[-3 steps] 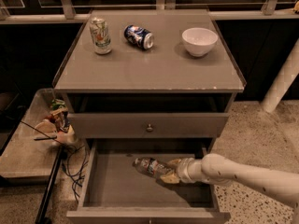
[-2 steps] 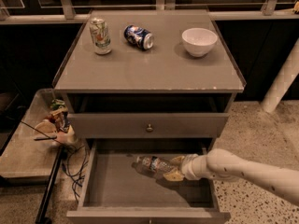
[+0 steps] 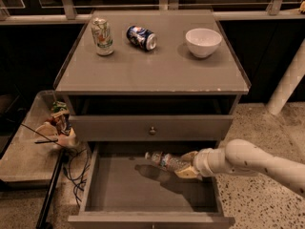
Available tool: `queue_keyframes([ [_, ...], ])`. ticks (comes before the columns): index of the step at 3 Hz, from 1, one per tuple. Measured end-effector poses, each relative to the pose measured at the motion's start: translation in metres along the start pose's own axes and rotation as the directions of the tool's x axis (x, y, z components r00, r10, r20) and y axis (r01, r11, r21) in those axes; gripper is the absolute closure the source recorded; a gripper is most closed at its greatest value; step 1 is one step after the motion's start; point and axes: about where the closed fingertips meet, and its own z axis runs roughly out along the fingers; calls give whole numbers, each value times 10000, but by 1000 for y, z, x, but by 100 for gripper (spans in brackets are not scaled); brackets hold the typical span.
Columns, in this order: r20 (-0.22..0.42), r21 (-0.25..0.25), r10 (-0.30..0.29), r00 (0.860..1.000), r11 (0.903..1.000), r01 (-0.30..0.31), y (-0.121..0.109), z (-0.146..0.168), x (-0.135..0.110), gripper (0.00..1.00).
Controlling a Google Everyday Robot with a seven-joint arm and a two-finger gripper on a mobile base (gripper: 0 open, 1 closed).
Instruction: Pick water bottle from middle drawer and place on counter
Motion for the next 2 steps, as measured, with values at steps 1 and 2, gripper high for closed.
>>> queue_keyframes([
  [1,-239,444,-226,9995,9987,236,-6,-47,-30,100],
  [2,-464,1226,-893,9949,9879,944,-6,-99,-74,100],
])
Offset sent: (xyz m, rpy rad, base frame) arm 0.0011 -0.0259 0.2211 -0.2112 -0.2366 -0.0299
